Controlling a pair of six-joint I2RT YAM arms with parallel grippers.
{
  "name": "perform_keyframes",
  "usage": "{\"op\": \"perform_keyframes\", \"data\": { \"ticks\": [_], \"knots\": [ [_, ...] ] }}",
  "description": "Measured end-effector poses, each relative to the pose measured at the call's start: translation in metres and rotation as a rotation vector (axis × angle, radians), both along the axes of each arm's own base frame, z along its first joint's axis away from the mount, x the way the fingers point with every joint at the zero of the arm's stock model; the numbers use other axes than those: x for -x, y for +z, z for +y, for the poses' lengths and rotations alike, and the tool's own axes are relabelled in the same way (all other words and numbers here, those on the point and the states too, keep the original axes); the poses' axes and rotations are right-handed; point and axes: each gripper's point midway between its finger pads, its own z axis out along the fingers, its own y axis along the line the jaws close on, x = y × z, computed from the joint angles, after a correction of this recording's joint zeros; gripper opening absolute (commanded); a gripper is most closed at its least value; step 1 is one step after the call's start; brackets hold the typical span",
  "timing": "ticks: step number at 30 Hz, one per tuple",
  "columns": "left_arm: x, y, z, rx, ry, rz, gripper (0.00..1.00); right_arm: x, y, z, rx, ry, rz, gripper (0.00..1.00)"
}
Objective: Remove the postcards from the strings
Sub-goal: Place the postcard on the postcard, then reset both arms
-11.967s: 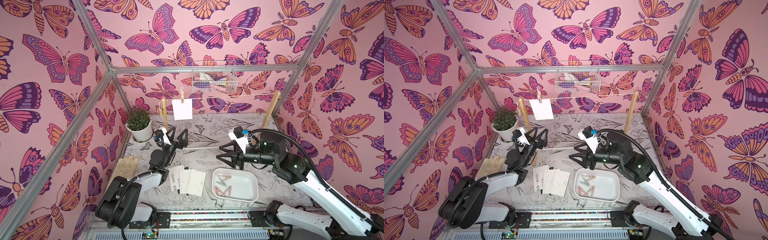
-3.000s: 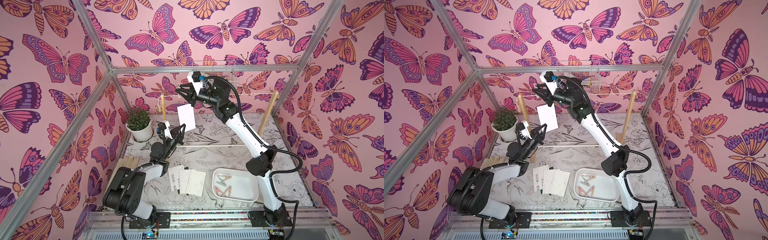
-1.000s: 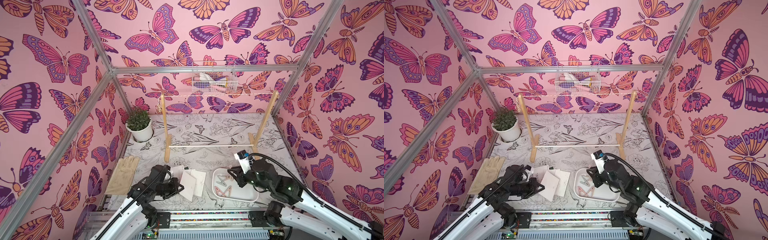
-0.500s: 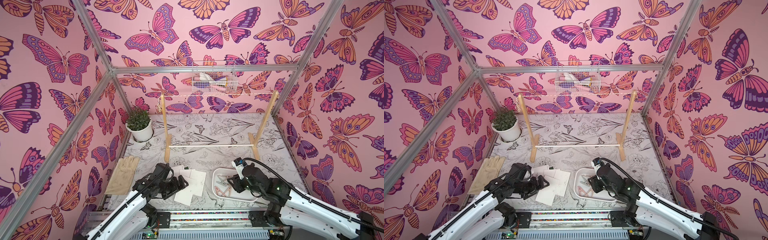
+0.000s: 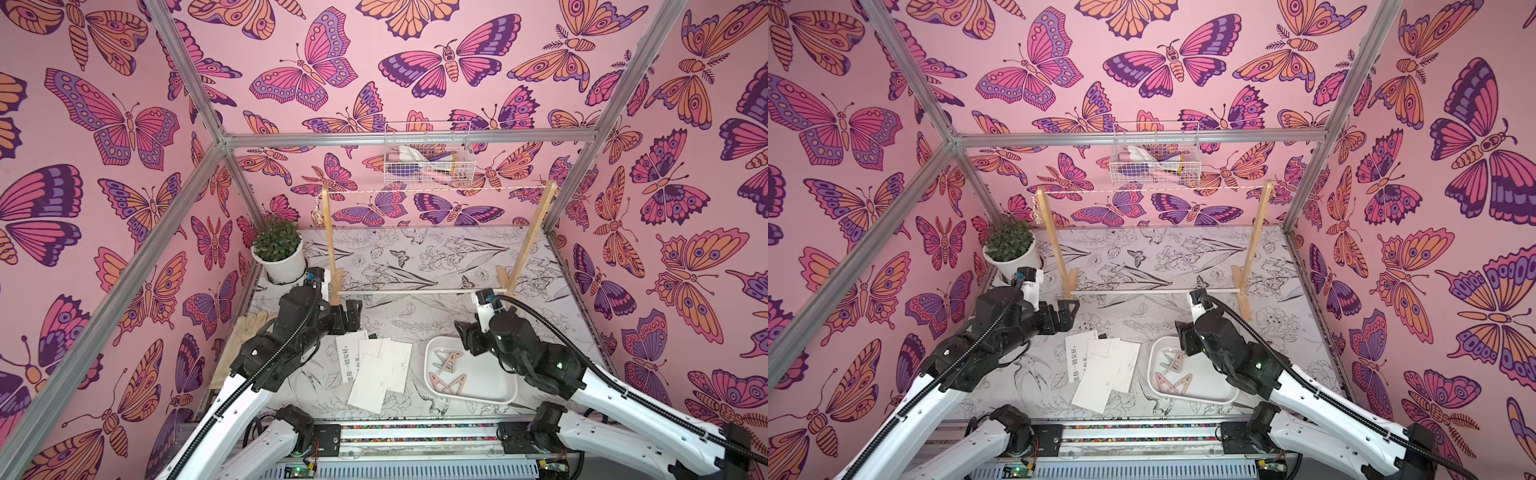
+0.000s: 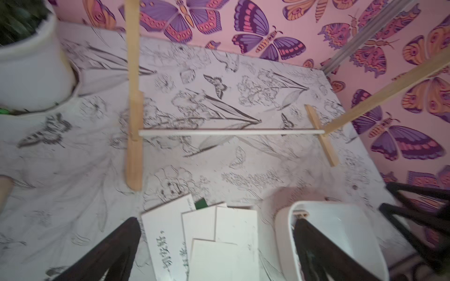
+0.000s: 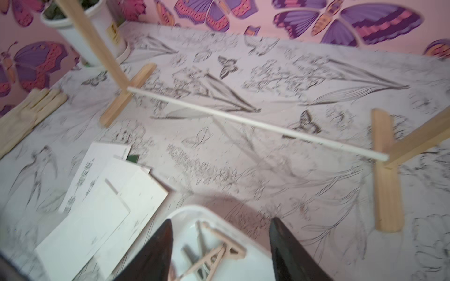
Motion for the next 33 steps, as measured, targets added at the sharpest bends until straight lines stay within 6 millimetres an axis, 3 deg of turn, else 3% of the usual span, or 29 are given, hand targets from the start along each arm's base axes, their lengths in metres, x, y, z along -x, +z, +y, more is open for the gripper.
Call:
{"op": "perform_keyframes", "data": {
  "ticks": [2, 5, 8, 10, 13, 17, 24, 28, 33],
  "knots": [
    [-0.018, -0.007, 0.023, -0.062, 0.078, -0.09, 0.99, -0.018, 0.01, -0.015, 0.014, -0.063, -0.071, 0.64],
    [-0.04, -0.032, 0.067, -0.12, 0.219, -0.159, 0.99, -0.036, 0.02, -0.053, 0.027, -0.185, -0.166, 0.64],
    [-0.056, -0.065, 0.114, -0.142, 0.374, -0.156, 0.99, -0.045, 0.02, -0.112, 0.042, -0.386, -0.269, 0.63],
    [-0.066, -0.086, 0.137, -0.148, 0.444, -0.145, 0.99, -0.049, 0.007, -0.157, 0.07, -0.557, -0.291, 0.62],
    [-0.077, -0.114, 0.149, -0.168, 0.468, -0.138, 0.99, -0.053, -0.025, -0.202, 0.167, -0.73, -0.223, 0.62],
    [-0.092, -0.139, 0.148, -0.182, 0.441, -0.122, 0.99, -0.064, -0.054, -0.217, 0.248, -0.794, -0.189, 0.61],
    [-0.125, -0.147, 0.134, -0.207, 0.321, -0.155, 0.99, -0.083, -0.12, -0.216, 0.317, -0.754, -0.128, 0.61],
    [-0.138, -0.136, 0.121, -0.203, 0.234, -0.194, 0.99, -0.097, -0.126, -0.215, 0.266, -0.709, -0.156, 0.6],
    [-0.135, -0.127, 0.114, -0.208, 0.193, -0.219, 0.99, -0.114, -0.142, -0.21, 0.234, -0.65, -0.146, 0.61]
  ]
}}
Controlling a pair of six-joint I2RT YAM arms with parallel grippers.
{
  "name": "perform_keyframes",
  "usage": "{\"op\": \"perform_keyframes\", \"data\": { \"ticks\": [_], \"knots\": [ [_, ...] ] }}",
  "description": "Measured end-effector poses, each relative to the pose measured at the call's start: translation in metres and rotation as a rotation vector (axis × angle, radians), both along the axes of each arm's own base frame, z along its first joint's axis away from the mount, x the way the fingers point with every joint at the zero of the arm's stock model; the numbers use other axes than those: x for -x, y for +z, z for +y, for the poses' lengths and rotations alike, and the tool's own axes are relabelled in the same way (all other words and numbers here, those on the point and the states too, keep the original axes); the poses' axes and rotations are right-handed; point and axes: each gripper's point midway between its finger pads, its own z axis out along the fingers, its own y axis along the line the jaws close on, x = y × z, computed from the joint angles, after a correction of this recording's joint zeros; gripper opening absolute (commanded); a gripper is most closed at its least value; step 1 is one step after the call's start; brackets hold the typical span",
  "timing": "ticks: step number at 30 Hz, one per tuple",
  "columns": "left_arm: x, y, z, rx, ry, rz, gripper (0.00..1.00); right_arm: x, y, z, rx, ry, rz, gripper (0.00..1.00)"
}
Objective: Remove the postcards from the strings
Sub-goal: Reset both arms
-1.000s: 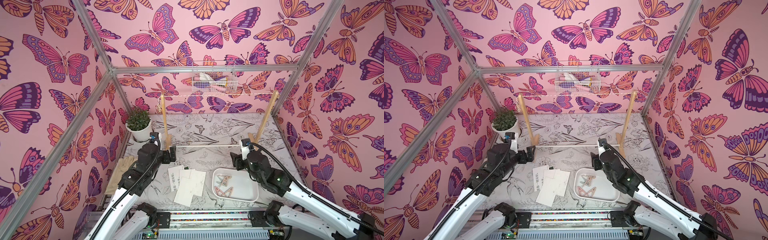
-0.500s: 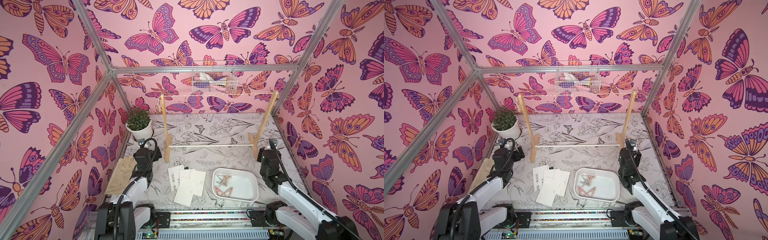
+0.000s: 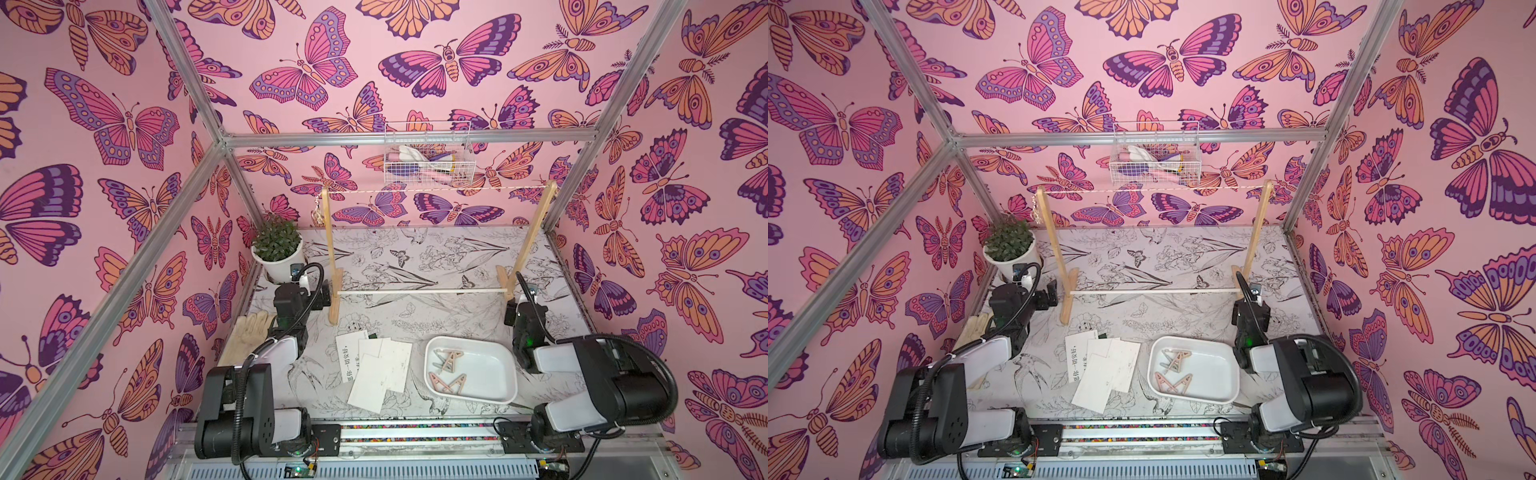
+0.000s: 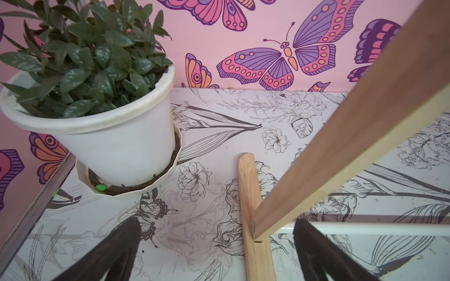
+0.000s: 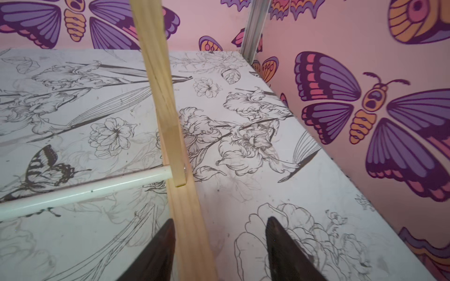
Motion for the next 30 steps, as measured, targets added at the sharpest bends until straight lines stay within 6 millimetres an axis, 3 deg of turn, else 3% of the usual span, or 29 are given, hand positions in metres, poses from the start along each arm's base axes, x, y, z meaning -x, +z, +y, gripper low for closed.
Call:
{"op": "perform_keyframes", "data": {
  "ticks": [4, 9, 10, 11, 30],
  "knots": [
    [0.002, -0.019, -0.004, -0.008, -0.016, 0.035, 0.99, -0.015, 0.008, -0.002, -0.042, 0.023, -0.005, 0.63],
    [0.0, -0.06, -0.007, -0.011, -0.023, 0.125, 0.99, -0.023, 0.02, -0.005, -0.077, 0.034, -0.039, 0.79],
    [0.001, -0.064, -0.007, -0.011, -0.023, 0.134, 0.99, -0.023, 0.019, -0.004, -0.081, 0.038, -0.034, 0.85],
    [0.001, -0.064, -0.006, -0.011, -0.023, 0.128, 0.99, -0.022, 0.017, -0.003, -0.085, 0.043, -0.028, 1.0],
    [-0.001, -0.056, -0.004, -0.016, -0.017, 0.041, 0.99, -0.022, 0.014, 0.001, -0.095, 0.065, -0.014, 0.99]
  ]
}}
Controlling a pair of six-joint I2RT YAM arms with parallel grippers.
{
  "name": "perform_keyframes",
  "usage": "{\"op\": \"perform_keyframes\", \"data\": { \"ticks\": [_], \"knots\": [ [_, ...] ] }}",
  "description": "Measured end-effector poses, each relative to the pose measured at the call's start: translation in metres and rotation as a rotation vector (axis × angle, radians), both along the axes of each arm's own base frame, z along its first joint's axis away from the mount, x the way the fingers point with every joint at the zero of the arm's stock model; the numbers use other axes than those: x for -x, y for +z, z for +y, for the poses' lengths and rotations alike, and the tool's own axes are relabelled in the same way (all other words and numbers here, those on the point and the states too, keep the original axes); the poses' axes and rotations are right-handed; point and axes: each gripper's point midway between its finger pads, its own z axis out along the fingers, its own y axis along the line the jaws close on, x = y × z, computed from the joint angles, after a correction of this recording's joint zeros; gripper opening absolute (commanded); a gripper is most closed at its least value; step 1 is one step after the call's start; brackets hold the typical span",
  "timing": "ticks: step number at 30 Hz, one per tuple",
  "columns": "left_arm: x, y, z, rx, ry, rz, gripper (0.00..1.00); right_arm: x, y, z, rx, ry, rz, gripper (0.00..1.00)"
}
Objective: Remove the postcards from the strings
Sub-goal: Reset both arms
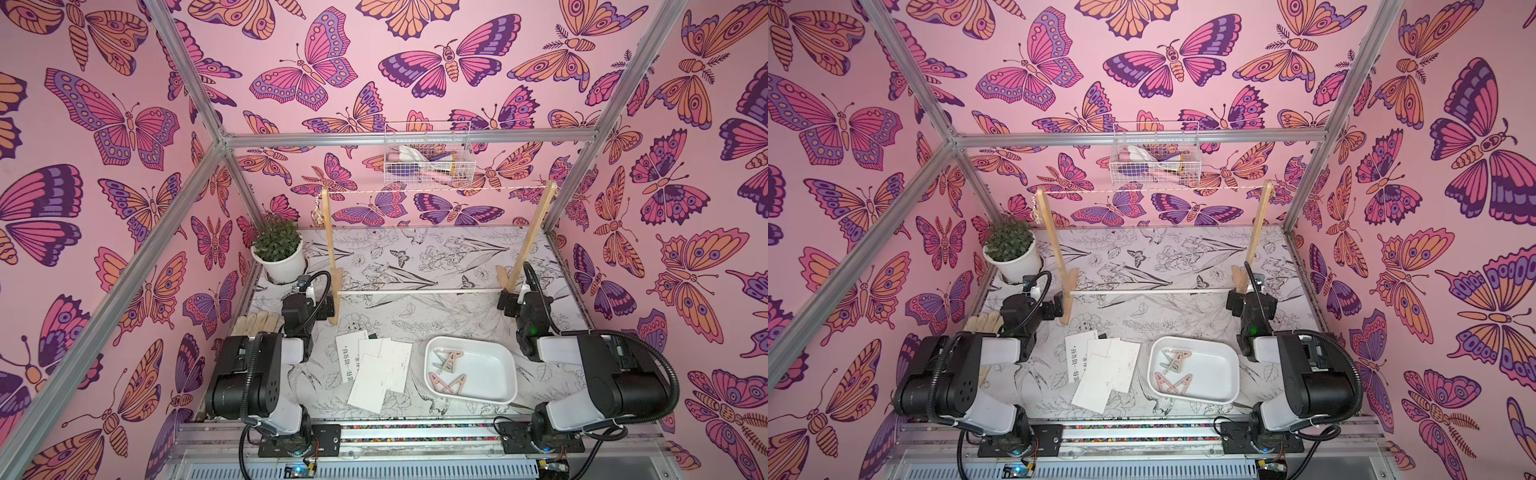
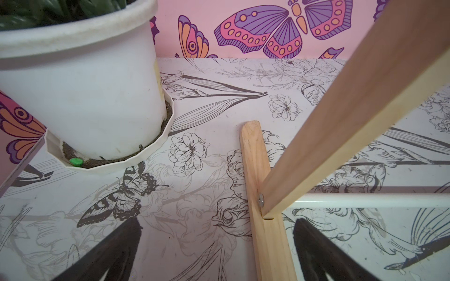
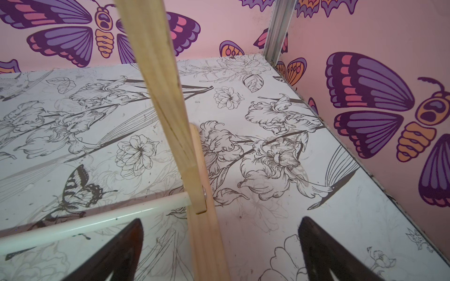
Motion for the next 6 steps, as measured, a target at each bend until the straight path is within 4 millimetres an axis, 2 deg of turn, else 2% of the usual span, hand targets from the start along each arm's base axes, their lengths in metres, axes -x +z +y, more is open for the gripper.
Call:
{"op": "perform_keyframes", "data": {
  "ticks": [6],
  "knots": [
    [-0.0009, 0.0022, 0.0, 0.0, 0.0, -0.01, 1.0, 0.0004, -0.0016, 0.0, 0.0, 0.0, 0.009, 0.99]
  ]
}}
